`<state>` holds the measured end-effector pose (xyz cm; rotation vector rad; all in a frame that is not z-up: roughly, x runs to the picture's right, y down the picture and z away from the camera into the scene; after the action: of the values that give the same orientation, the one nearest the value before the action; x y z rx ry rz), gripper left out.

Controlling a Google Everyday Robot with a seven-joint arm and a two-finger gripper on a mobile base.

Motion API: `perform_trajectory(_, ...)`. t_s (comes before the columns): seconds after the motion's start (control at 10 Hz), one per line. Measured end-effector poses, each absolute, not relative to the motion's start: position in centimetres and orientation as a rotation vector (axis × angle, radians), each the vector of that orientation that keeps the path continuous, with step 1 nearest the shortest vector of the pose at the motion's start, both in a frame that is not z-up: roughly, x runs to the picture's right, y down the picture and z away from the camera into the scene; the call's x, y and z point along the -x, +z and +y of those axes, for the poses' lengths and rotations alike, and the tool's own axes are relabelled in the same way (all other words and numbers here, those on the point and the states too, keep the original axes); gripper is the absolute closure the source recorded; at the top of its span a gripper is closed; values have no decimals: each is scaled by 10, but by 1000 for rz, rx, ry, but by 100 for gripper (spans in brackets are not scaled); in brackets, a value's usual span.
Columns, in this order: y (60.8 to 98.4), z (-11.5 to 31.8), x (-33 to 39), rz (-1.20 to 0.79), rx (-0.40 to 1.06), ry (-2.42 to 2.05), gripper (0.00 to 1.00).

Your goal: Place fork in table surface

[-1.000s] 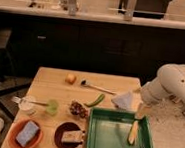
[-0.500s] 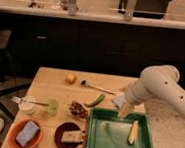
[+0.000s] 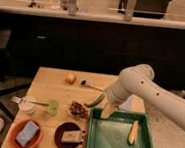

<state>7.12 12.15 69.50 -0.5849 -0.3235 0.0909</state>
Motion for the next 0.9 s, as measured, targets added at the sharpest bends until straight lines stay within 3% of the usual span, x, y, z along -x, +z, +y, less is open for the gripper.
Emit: perform_trajectory(0.9,696,124,-67,-327,583,93,20)
